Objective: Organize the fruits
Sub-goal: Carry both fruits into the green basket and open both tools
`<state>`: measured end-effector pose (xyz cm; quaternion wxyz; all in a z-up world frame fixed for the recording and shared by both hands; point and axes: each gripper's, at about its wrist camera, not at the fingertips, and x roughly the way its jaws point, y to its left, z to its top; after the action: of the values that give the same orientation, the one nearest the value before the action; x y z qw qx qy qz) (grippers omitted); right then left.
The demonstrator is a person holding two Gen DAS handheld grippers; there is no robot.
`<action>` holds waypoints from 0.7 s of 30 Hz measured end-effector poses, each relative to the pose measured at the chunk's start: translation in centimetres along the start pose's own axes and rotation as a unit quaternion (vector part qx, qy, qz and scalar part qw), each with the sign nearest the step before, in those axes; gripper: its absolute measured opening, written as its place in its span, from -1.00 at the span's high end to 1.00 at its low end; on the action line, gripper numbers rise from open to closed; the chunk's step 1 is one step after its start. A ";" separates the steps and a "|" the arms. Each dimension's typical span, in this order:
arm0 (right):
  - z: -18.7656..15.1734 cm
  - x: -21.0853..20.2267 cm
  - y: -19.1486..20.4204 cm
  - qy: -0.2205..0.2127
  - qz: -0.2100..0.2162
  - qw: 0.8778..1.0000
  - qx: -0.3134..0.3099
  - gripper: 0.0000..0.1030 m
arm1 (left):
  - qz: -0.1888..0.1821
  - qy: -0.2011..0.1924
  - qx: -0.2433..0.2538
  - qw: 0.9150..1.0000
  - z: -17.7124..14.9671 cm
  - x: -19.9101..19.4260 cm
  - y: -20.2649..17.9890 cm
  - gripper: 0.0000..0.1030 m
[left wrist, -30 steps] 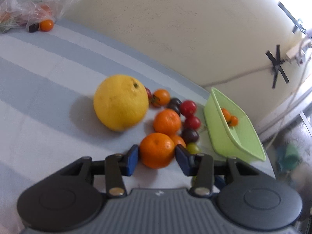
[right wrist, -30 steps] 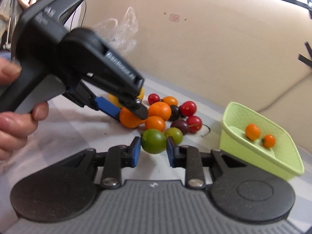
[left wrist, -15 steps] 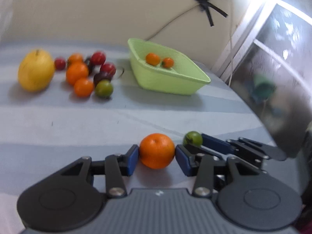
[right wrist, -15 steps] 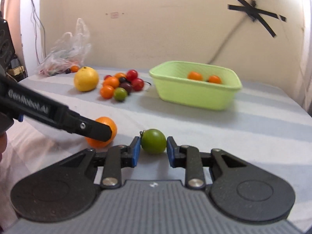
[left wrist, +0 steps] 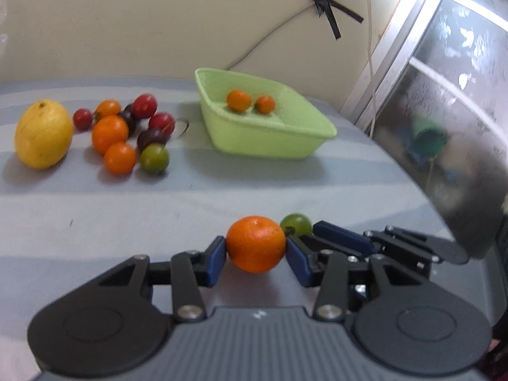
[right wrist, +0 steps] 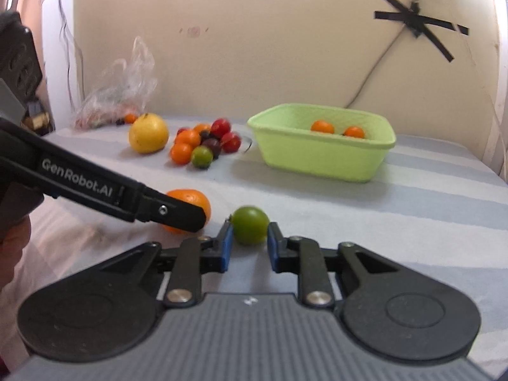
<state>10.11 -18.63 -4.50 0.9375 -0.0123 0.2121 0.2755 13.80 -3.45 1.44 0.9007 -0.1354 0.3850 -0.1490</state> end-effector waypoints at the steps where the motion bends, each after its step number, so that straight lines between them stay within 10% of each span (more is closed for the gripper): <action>1: 0.4 0.1 -0.4 -0.011 -0.003 1.000 0.007 0.65 | -0.002 -0.003 0.000 1.000 0.8 0.1 0.0 0.19; 8: 2.2 1.8 -2.6 -0.012 0.004 0.999 0.045 0.56 | -0.013 -0.013 -0.017 1.000 5.1 1.6 1.1 0.19; 11: 2.0 1.8 -2.8 -0.002 0.036 0.998 0.058 0.15 | -0.014 -0.012 -0.038 0.999 4.9 1.4 2.4 0.19; 21: 1.4 2.6 -0.6 0.054 0.045 0.998 -0.001 0.38 | -0.011 0.005 -0.069 0.998 4.2 1.4 3.9 0.19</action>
<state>12.94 -17.63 -4.35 0.9112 -0.0185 0.2624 0.3170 18.44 0.14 1.98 0.8854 -0.2007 0.3978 -0.1326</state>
